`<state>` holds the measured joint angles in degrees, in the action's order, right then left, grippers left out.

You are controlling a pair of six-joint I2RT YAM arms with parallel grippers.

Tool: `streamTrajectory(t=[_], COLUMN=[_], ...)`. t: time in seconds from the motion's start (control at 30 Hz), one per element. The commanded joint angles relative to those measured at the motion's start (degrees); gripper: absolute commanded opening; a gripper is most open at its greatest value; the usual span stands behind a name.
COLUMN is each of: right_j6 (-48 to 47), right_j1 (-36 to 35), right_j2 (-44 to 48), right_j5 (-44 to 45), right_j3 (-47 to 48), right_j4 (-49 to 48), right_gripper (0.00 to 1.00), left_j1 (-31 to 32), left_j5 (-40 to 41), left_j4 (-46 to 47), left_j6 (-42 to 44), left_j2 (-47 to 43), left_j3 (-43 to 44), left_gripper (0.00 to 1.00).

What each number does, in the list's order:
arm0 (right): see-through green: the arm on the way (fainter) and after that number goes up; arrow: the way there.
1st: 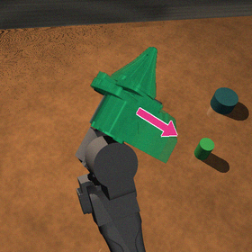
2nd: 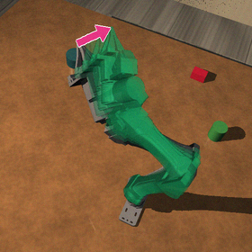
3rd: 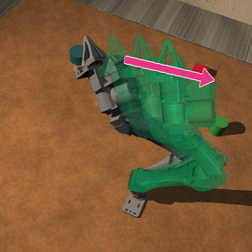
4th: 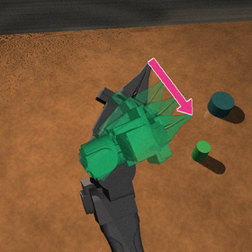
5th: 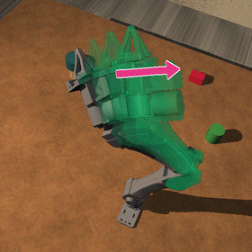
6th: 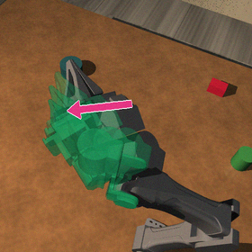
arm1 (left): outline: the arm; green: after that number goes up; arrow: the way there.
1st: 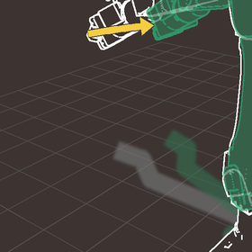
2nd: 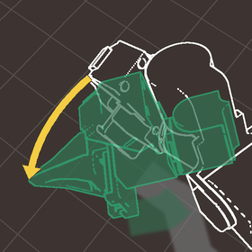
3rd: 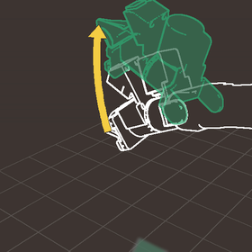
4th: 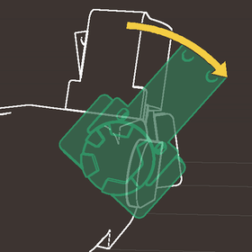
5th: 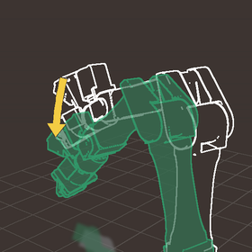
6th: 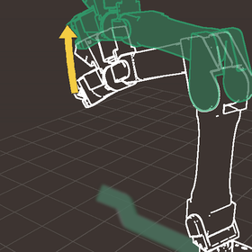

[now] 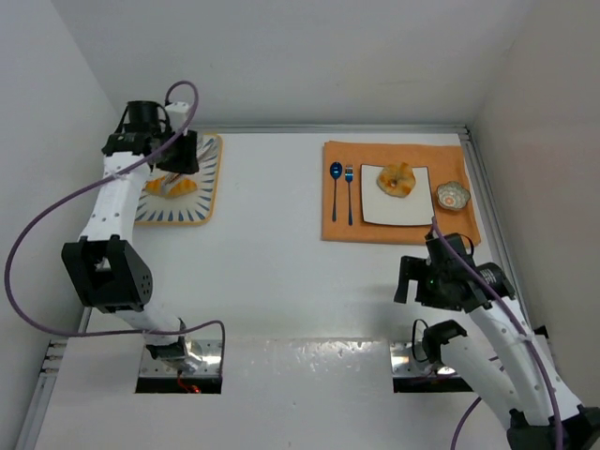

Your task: Place the bread

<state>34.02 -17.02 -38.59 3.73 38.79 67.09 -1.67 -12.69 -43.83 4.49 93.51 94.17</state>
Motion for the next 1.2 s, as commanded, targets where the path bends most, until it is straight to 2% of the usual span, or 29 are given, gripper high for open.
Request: streamTrajectory(t=[0.0, 0.07, 0.27, 0.47, 0.73, 1.17], right_j6=[-2.29, -2.2, -2.12, -1.94, -1.59, 1.48], right_j1=[-0.3, -0.3, -0.3, -0.04, -0.3, -0.3], right_j2=[-1.66, -2.01, -1.76, 0.7, 1.33, 1.23], right_j5=[-2.75, -3.46, -5.4, -3.91, -3.02, -3.46], right_j3=[1.65, 0.86, -0.29, -0.73, -1.08, -2.39], right_j4=[-3.98, -5.74, -5.57, -3.55, -3.19, -4.86], right_gripper=[1.0, 1.0, 1.0, 1.0, 1.0, 0.99], left_j1=[-6.66, -10.36, -18.96, -23.63, -23.65, -20.92], left_j5=[-5.94, -5.94, -5.41, -5.94, -9.81, -7.79], left_j4=[-6.26, -6.26, -6.26, -6.26, 0.85, 6.57], left_j6=[9.03, 12.71, 14.92, 14.84, 6.68, 5.87], left_j2=[-4.56, -5.8, -5.28, -1.58, 1.67, 6.07], left_j3=[-3.89, -6.89, -8.04, -7.51, -9.36, -11.19], left_gripper=[0.52, 0.53, 0.53, 0.53, 0.53, 0.53])
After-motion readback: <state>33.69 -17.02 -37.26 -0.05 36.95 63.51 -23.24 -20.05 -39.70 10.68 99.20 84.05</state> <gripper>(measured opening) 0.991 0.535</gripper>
